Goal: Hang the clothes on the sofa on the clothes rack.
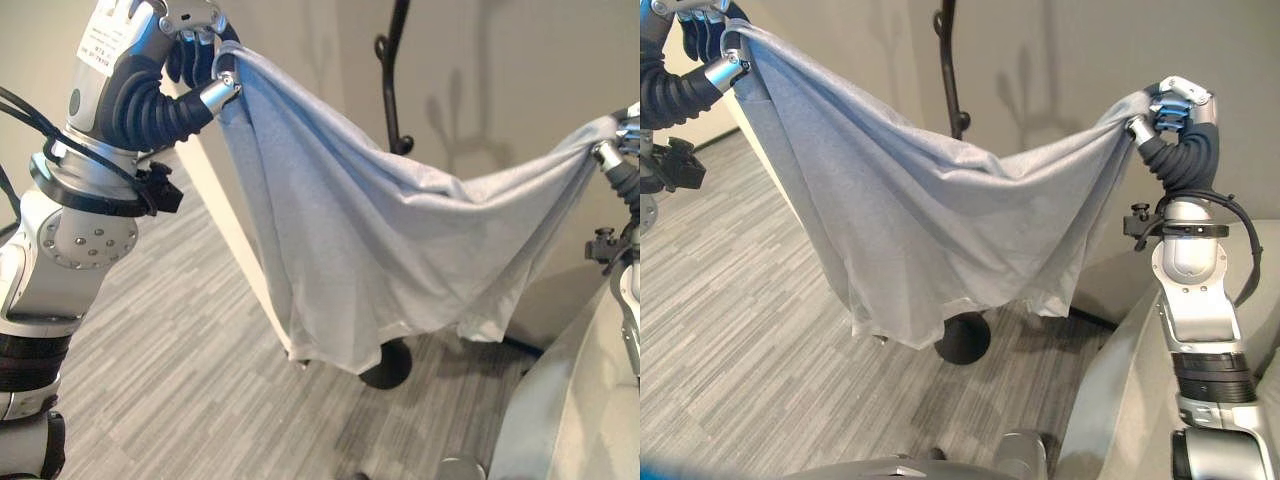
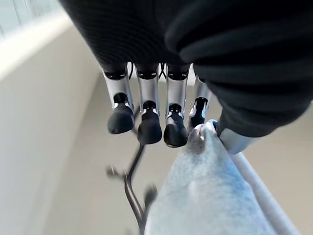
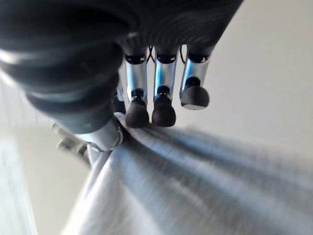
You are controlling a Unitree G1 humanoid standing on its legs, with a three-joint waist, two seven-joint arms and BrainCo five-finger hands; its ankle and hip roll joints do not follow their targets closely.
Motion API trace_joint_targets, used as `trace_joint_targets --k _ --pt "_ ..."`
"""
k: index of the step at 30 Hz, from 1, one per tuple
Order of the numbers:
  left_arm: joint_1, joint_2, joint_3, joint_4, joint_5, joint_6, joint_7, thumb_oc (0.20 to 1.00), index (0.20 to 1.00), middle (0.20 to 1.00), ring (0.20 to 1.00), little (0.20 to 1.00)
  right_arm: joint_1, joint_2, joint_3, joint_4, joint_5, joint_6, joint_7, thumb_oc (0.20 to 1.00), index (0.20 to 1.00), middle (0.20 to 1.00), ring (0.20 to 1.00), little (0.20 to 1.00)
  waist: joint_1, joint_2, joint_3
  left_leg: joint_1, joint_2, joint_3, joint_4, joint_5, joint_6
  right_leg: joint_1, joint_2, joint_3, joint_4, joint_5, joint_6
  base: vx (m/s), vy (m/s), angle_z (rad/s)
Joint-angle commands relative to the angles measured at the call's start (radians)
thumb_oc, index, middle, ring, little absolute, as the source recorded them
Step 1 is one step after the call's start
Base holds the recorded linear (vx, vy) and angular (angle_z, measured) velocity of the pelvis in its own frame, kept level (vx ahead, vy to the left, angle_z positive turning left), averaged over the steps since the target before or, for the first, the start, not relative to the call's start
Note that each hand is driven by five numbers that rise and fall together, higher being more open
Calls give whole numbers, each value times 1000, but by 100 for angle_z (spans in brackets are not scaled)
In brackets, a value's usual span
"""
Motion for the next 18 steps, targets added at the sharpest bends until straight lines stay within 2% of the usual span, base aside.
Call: trace_joint_targets --k 1,2,3,4,5,6,7,8,10,11,12,13,15,17,18 --pt "-40 43 15 29 24 22 52 200 200 200 200 200 -149 -56 -45 26 -40 -50 -58 200 200 200 200 200 -14 -9 35 222 119 -112 -140 -19 -74 -19 39 -20 -119 32 35 203 -68 52" --pt "-41 44 17 37 36 24 60 200 200 200 200 200 -157 -76 -46 31 -60 -49 -70 200 200 200 200 200 -16 -10 36 244 128 -113 -145 -30 -82 -46 52 -22 -119 32 40 402 -194 37" --pt "-47 46 7 38 41 23 61 200 200 200 200 200 -144 -97 -58 30 -52 -42 -63 200 200 200 200 200 -24 -31 19 265 128 -131 -152 -56 -87 -25 65 -14 -119 45 40 667 -372 46" --pt "-47 17 2 43 42 24 59 200 200 200 200 200 -123 -112 -84 34 -44 -46 -62 200 200 200 200 200 -48 -52 -22 319 171 -149 -170 -73 -106 -1 73 1 -119 85 39 572 -332 40" --pt "-44 14 0 41 43 24 58 200 200 200 200 200 -116 -113 -87 32 -43 -47 -62 200 200 200 200 200 -50 -48 -24 321 177 -153 -172 -73 -109 3 77 -5 -119 83 39 620 -394 124" --pt "-30 16 -2 39 40 22 48 200 200 200 200 200 -99 -130 -103 30 -25 -51 -54 200 200 200 200 200 -60 -49 -49 331 229 -164 -151 -72 -133 36 94 -11 -119 89 33 273 -199 158" --pt "-29 15 -2 38 40 22 48 200 200 200 200 200 -96 -131 -105 29 -23 -52 -53 200 200 200 200 200 -63 -46 -49 329 234 -168 -147 -75 -136 38 97 -16 -119 87 32 360 -288 158" --pt "-27 18 0 38 36 22 47 200 200 200 200 200 -94 -140 -114 22 -18 -58 -55 200 200 200 200 200 -65 -46 -52 311 252 -181 -111 -67 -141 52 110 -18 -119 78 26 205 -184 62" --pt "-15 22 13 38 27 20 35 200 200 200 200 200 -84 -132 -132 1 2 -73 -48 200 200 200 200 200 -63 -44 -60 268 279 -198 -12 -11 -154 92 137 -22 -119 47 2 242 -200 -13" --pt "-14 22 14 38 27 20 35 200 200 200 200 200 -83 -132 -133 0 3 -73 -48 200 200 200 200 200 -64 -43 -61 265 279 -200 -8 -13 -155 92 137 -23 -119 46 1 213 -119 6" --pt "-6 29 23 43 12 18 40 200 200 200 200 200 -81 -130 -129 -4 6 -81 -54 200 200 200 200 200 -55 -50 -57 215 307 -181 62 62 -168 126 140 -20 -119 14 -12 140 -53 5" --pt "-2 35 32 45 7 19 43 200 200 200 200 200 -81 -135 -125 -1 8 -79 -51 200 200 200 200 200 -51 -56 -54 183 324 -164 58 62 -161 140 137 -23 -119 -3 -14 171 -60 -2" --pt "12 39 57 44 -1 19 39 200 200 200 200 200 -77 -144 -138 -2 25 -88 -39 200 200 200 200 200 -33 -61 -56 125 317 -155 -4 43 -151 155 135 -25 -119 -30 -13 79 6 -22" --pt "0 37 52 36 -7 15 38 200 200 200 200 200 -89 -159 -130 6 37 -105 -44 200 200 200 200 200 -14 -55 -34 17 253 -179 -72 97 -156 151 136 -13 -119 -34 -18 -11 80 0" --pt "-5 39 44 32 -8 11 41 200 200 200 200 200 -92 -164 -127 14 31 -108 -57 200 200 200 200 200 -7 -50 -18 -24 217 -191 -107 105 -156 150 140 -2 -119 -39 -23 -11 144 22"
